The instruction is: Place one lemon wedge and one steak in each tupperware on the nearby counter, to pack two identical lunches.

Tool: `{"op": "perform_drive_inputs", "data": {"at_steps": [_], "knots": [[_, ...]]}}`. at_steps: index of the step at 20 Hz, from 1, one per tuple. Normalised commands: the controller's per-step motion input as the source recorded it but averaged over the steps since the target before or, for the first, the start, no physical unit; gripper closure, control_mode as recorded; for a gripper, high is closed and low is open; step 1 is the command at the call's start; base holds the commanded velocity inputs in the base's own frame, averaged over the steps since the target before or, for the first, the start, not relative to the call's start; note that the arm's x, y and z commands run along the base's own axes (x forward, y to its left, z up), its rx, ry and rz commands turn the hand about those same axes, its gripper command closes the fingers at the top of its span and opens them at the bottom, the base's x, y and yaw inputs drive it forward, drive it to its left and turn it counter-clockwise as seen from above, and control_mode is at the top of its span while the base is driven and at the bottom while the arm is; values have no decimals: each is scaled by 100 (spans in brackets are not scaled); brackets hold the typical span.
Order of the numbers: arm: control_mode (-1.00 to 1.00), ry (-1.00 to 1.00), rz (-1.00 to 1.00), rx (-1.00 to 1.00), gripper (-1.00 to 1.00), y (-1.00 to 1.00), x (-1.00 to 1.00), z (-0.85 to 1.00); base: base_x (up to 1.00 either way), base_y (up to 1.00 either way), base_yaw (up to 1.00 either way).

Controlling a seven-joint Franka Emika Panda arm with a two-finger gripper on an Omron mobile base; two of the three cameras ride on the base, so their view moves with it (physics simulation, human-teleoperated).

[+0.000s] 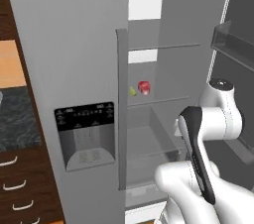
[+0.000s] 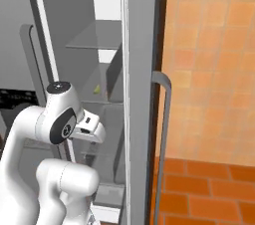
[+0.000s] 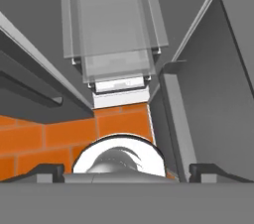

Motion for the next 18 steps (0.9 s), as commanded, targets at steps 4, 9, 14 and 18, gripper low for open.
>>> {"op": "perform_drive_inputs", "data": {"at_steps": [4,9,14,18], "knots": [[100,0,0,0,-100,0,0,0,51,1,11],[100,0,0,0,-100,0,0,0,51,0,9],[100,0,0,0,-100,0,0,0,15,-4,3],[100,0,0,0,-100,0,0,0,2,0,0]]}}
